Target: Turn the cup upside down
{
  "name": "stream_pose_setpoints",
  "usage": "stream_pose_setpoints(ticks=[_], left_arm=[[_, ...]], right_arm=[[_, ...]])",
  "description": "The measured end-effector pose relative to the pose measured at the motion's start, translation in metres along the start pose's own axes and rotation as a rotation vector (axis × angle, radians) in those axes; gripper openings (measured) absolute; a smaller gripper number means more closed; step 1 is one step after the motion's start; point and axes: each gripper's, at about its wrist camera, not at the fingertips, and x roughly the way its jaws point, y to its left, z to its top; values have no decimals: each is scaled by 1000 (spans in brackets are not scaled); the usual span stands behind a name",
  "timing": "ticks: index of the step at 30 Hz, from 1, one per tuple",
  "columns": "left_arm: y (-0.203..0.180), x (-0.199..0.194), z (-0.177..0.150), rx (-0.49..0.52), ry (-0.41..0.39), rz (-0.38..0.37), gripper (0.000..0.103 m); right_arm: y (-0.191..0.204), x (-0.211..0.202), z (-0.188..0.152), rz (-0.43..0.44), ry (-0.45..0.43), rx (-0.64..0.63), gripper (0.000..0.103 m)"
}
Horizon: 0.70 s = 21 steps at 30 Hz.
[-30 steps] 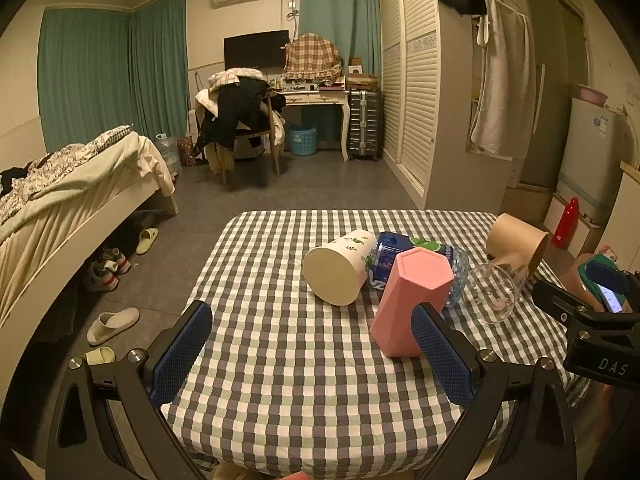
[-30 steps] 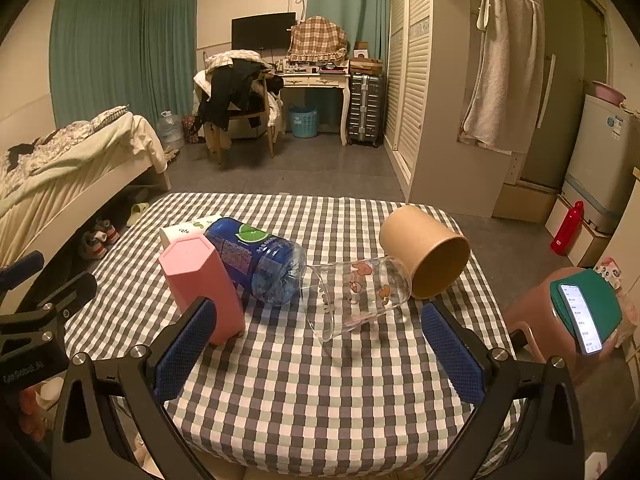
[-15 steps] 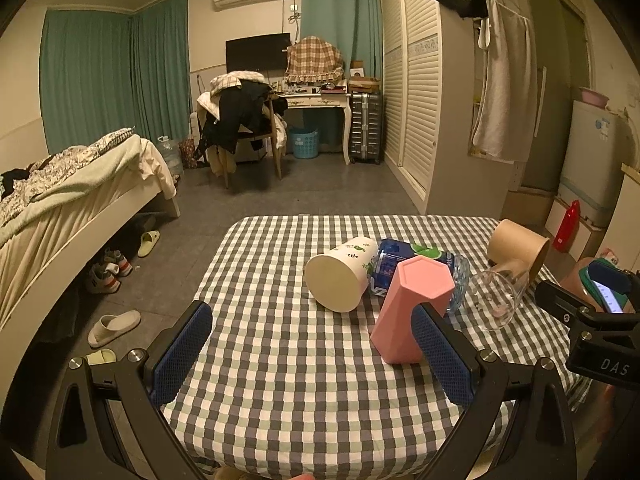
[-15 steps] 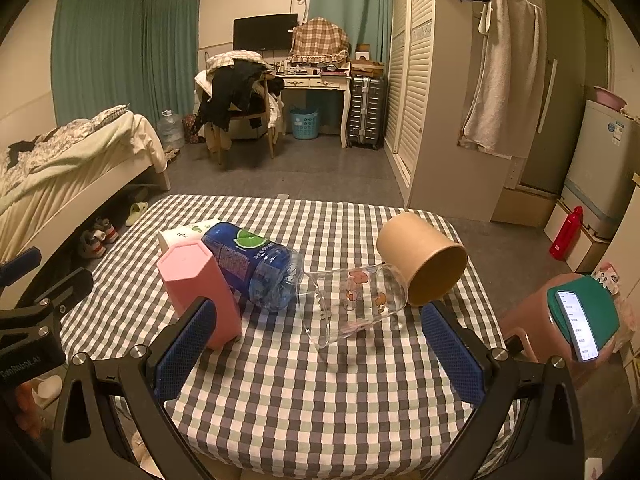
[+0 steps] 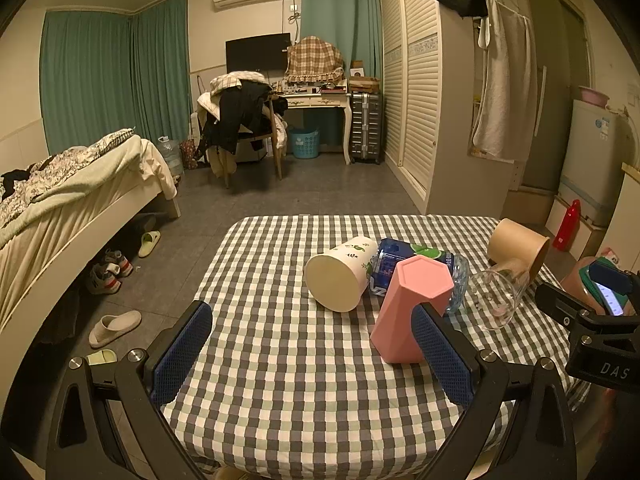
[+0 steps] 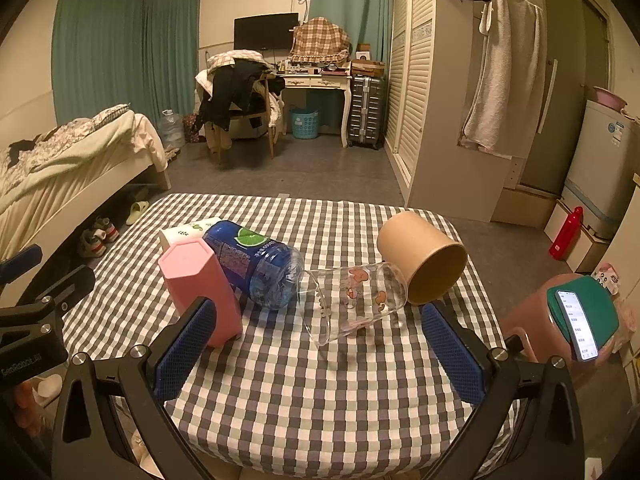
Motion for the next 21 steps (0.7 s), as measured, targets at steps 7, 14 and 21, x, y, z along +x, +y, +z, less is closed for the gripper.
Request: stream_pose_setpoints(ticks=[7, 14, 21], left_arm=[[0, 0, 0, 1, 1, 1, 103], [-1, 0, 0, 1, 1, 0, 103], [0, 0, -2, 2, 4, 2, 103]], right_arm=[[0, 0, 0, 1, 1, -2, 103], [1, 1, -2, 1, 6, -2, 103], [3, 4, -4, 4, 12, -8, 103]])
